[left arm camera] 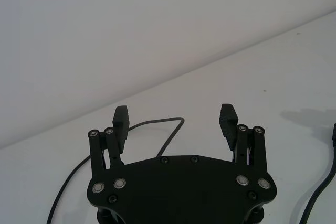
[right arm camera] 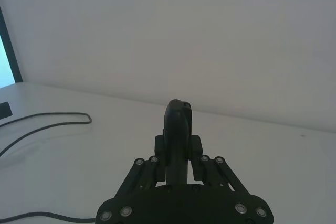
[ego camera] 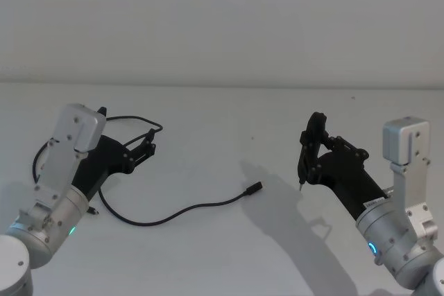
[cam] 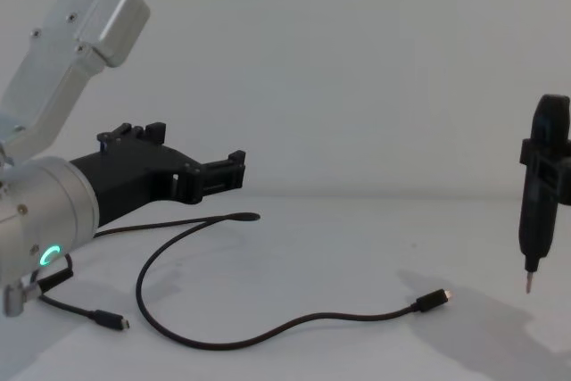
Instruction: Pick up the data cable with the one hand.
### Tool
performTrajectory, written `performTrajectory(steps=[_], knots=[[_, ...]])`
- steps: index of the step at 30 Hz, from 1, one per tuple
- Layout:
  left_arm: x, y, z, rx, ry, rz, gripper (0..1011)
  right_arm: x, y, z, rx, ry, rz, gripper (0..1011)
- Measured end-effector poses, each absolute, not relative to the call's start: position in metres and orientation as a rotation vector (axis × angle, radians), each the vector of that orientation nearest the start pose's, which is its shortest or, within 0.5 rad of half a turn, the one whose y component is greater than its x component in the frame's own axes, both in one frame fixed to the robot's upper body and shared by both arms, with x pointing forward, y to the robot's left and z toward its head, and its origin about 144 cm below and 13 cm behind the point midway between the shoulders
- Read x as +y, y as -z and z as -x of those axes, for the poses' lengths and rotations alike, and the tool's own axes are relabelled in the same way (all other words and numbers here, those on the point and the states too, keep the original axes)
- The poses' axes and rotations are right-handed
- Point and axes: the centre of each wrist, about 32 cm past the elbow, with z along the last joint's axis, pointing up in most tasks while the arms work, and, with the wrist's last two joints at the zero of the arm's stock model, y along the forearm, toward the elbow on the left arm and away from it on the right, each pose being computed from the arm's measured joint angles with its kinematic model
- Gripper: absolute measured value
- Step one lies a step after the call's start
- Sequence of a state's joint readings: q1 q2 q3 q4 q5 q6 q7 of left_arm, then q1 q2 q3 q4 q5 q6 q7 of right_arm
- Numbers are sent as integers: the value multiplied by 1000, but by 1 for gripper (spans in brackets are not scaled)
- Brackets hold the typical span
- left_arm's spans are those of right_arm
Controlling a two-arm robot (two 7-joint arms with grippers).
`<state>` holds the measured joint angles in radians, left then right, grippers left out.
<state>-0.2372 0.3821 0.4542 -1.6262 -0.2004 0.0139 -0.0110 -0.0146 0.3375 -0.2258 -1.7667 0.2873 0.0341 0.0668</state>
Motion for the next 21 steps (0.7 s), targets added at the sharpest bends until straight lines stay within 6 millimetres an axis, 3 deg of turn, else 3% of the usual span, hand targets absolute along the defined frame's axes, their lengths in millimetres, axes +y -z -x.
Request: performTrajectory(steps=[21], knots=[[198, -1204, -492, -268, -1124, -61, 1002, -237, -1189, -443, -75, 1229, -26, 274]])
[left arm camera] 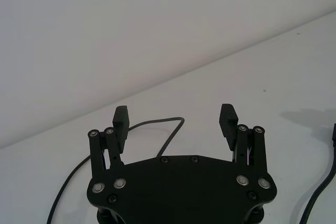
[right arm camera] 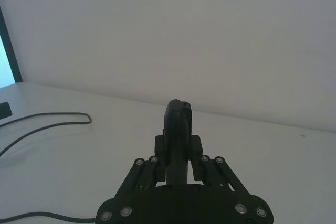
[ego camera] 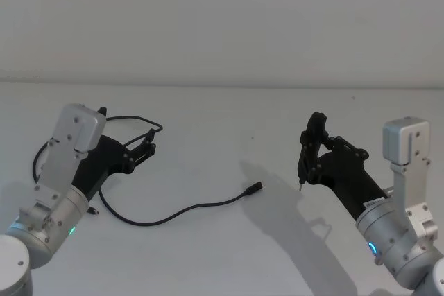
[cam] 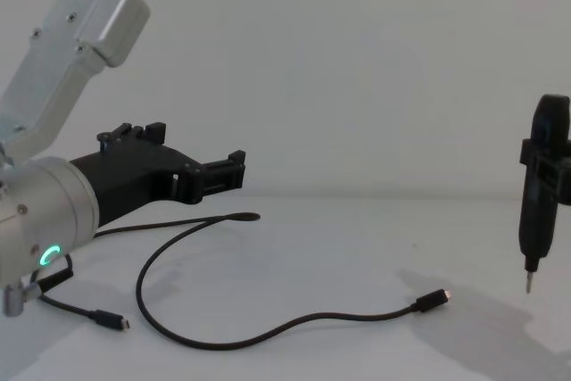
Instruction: Pick up the data cable with the one hand.
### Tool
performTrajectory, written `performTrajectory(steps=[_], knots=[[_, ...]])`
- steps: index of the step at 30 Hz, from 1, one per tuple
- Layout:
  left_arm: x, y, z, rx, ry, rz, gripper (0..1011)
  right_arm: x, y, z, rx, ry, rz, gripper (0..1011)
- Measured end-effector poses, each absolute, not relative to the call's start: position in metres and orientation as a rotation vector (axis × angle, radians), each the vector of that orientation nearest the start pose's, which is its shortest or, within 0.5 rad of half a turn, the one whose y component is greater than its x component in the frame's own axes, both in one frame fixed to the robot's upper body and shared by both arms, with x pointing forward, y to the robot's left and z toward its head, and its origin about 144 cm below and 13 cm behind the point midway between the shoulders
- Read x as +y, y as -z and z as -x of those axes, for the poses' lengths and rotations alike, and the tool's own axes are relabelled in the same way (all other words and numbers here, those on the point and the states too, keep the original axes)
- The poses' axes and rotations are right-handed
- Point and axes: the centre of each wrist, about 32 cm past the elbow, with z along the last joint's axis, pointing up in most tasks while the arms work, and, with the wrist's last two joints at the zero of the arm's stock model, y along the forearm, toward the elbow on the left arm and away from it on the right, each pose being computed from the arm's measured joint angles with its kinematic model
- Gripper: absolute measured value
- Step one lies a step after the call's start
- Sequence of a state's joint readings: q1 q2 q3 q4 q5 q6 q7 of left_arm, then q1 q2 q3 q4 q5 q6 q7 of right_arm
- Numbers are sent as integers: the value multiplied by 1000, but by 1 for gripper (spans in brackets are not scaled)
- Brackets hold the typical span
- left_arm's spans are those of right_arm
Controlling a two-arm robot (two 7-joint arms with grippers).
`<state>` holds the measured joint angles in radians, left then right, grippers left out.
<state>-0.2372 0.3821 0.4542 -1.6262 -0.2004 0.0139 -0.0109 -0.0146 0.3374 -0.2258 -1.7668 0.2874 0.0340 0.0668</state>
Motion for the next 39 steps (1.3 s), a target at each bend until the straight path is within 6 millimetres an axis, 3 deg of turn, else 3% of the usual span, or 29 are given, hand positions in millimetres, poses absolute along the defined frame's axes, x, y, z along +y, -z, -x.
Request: performTrajectory(steps=[18, 39], knots=[[202, -1208, -492, -265, -1052, -100, 1001, -237, -1189, -443, -75, 1229, -26, 274], [226, -1226, -502, -241, -719, -294, 1001, -237, -1189, -443, -75, 1229, -26, 275]])
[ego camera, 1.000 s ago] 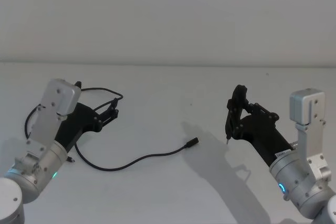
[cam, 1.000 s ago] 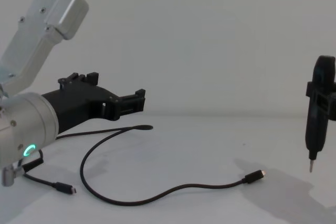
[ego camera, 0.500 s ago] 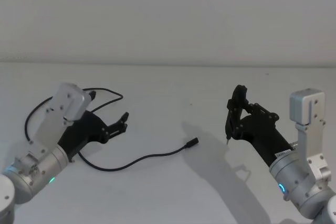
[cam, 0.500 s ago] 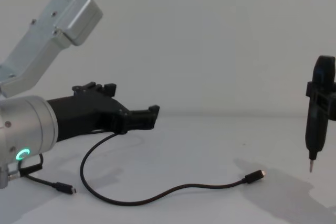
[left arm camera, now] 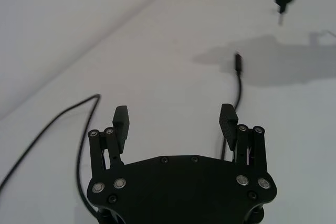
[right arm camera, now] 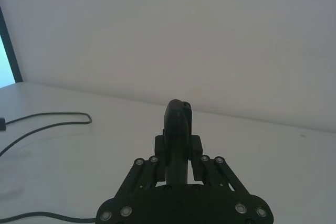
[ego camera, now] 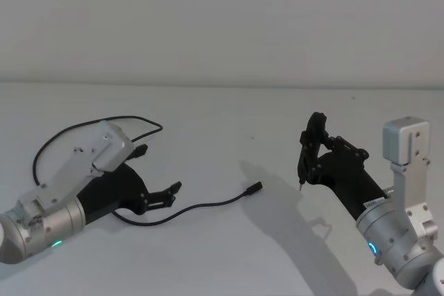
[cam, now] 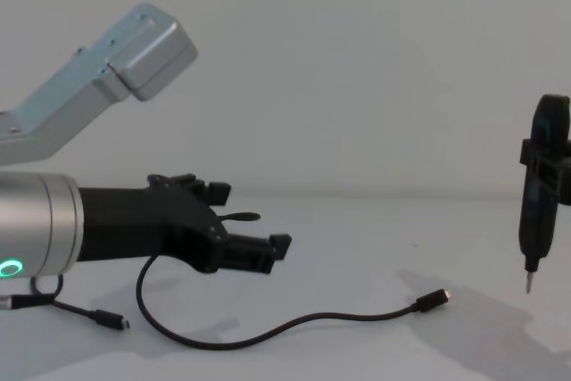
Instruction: Pick up the data cable with the one hand.
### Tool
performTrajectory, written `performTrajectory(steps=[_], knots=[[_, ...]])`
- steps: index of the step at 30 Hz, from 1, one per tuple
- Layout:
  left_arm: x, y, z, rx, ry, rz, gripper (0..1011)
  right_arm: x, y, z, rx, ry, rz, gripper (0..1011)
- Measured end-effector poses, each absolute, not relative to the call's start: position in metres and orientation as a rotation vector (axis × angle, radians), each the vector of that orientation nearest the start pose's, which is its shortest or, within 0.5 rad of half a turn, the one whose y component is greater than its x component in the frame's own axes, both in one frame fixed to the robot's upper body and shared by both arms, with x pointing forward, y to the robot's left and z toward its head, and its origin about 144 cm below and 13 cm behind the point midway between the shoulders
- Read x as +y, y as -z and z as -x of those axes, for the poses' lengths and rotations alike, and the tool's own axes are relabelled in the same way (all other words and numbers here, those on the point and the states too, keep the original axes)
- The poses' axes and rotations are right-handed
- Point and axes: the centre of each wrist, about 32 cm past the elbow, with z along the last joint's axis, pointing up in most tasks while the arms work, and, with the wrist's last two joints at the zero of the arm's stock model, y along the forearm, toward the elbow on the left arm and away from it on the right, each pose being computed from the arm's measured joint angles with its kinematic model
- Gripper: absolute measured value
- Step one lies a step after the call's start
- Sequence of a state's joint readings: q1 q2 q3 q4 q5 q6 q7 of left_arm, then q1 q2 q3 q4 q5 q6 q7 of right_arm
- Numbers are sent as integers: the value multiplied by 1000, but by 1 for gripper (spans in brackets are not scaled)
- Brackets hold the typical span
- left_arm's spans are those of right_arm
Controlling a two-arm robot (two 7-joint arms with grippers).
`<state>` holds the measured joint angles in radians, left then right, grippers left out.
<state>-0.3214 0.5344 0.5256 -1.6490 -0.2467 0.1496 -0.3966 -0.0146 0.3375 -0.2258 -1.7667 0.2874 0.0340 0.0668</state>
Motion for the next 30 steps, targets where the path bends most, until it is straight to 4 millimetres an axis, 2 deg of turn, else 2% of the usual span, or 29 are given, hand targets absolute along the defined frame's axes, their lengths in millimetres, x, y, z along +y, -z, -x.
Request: performTrajectory(steps=[12, 30], knots=[[227, -1232, -522, -178, -565, -383, 1001, -237, -1189, -443, -75, 1229, -26, 274], [212, -1224, -549, -80, -512, -410, 1001, -237, -1189, -443, -75, 1229, -26, 275]])
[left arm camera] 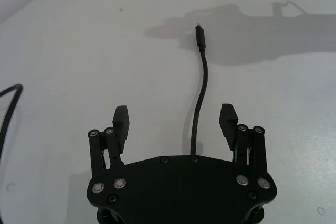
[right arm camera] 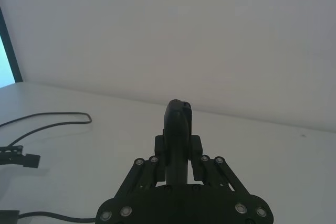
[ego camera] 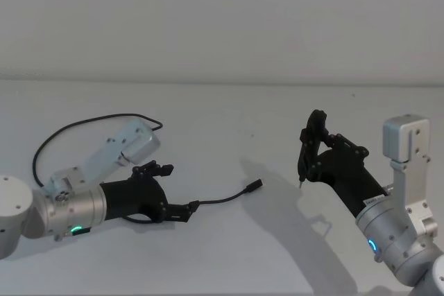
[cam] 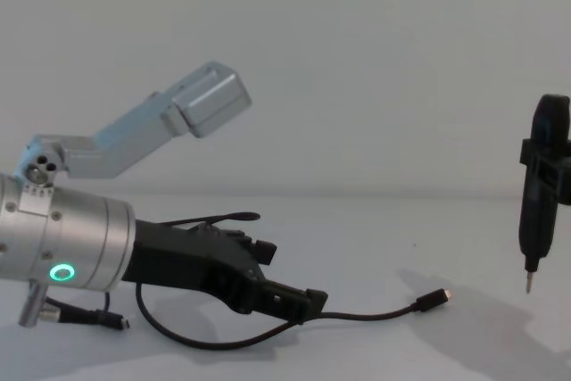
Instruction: Pick up the data cable with the one hand.
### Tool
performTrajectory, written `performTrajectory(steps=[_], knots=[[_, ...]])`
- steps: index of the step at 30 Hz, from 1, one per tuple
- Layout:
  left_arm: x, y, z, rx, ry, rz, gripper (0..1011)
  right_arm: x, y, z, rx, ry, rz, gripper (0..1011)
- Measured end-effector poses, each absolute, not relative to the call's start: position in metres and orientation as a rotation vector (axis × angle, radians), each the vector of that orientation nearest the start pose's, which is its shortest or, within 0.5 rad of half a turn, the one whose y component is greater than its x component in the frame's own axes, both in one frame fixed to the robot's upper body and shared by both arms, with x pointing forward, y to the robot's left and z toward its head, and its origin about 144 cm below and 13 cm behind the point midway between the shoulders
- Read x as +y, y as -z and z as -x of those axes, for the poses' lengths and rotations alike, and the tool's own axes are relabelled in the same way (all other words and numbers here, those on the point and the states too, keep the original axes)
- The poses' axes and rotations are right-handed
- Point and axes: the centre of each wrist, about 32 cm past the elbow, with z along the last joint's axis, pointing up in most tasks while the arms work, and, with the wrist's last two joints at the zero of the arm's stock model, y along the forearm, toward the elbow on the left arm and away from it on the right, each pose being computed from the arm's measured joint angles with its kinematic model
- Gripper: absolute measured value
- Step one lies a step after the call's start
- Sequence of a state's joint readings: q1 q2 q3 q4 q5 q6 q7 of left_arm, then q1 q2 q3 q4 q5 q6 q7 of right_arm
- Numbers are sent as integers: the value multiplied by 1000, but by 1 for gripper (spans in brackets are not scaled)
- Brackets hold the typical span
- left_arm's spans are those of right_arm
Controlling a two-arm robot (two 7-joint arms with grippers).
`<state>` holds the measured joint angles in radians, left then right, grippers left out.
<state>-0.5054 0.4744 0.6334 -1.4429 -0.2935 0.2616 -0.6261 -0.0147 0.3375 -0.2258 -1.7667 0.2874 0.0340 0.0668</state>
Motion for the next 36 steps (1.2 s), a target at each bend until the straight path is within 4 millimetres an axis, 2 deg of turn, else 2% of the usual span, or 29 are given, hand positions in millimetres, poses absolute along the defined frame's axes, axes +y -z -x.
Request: performTrajectory(steps=[16, 36], knots=[[200, -1217, -570, -27, -496, -435, 1001, -237, -1189, -443, -75, 1229, -26, 274], [197, -1214, -581, -9, -479, -454, 1001, -237, -1189, -443, -75, 1229, -26, 274]])
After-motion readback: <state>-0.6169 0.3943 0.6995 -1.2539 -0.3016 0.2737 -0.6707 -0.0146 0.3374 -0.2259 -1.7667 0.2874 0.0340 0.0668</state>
